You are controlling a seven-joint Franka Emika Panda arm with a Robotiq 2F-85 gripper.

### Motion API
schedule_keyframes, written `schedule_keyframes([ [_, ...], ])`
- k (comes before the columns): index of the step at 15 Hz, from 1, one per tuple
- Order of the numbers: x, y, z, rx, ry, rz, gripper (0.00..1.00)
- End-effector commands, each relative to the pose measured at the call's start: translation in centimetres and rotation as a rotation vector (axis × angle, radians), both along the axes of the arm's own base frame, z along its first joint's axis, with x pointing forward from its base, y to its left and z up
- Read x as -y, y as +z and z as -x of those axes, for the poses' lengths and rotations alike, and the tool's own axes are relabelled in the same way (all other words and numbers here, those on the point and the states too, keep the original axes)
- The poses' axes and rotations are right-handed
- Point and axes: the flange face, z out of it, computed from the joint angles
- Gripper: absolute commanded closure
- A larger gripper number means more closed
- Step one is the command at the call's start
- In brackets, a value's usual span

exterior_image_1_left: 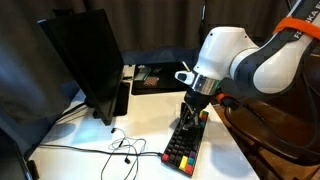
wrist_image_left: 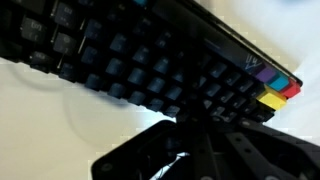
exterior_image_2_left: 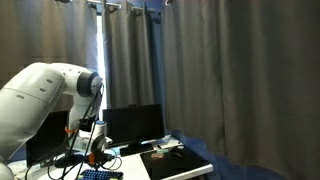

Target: Press one black key on the keyboard

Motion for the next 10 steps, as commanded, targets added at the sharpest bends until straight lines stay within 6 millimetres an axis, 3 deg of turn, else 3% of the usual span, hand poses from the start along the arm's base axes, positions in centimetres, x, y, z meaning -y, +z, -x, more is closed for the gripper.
schedule_keyframes([
  [1, -0.6, -0.17, -0.37, 0.016, -0.001, -0.028, 1.0],
  [10, -0.56, -0.95, -0.37, 0.01, -0.005, -0.027, 1.0],
])
